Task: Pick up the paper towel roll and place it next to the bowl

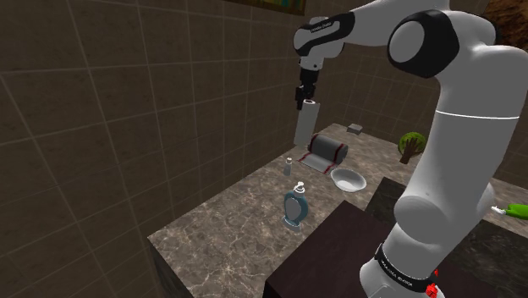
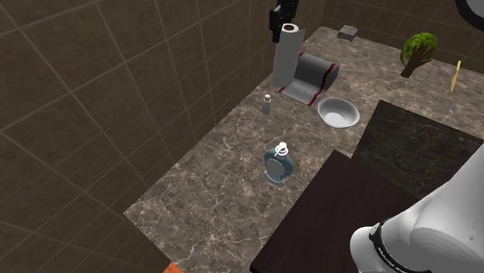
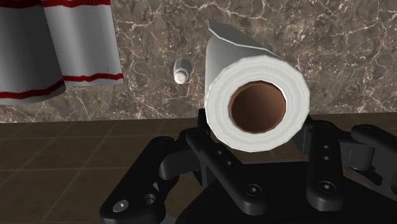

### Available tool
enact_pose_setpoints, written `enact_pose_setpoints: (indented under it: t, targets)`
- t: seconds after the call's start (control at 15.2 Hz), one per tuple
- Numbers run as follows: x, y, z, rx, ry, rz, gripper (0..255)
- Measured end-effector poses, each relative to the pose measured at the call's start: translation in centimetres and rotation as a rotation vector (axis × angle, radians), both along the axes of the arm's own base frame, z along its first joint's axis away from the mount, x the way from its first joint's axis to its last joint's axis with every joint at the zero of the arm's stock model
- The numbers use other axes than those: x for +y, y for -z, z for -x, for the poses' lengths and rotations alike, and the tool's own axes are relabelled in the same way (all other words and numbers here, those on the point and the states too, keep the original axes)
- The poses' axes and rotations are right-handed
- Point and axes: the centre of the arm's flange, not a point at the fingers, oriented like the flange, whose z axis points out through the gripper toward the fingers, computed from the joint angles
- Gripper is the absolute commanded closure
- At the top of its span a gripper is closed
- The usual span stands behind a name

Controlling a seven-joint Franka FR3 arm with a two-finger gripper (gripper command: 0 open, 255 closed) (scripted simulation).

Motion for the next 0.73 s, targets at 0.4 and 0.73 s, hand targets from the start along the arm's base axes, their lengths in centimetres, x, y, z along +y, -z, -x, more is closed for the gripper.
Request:
enact_pose_setpoints:
  t: [0.4, 0.73]
  targets:
    - [-6.6, -0.2, 3.7, 0.000, 0.000, 0.000, 255]
    - [-12.9, -0.2, 7.0, 0.000, 0.000, 0.000, 255]
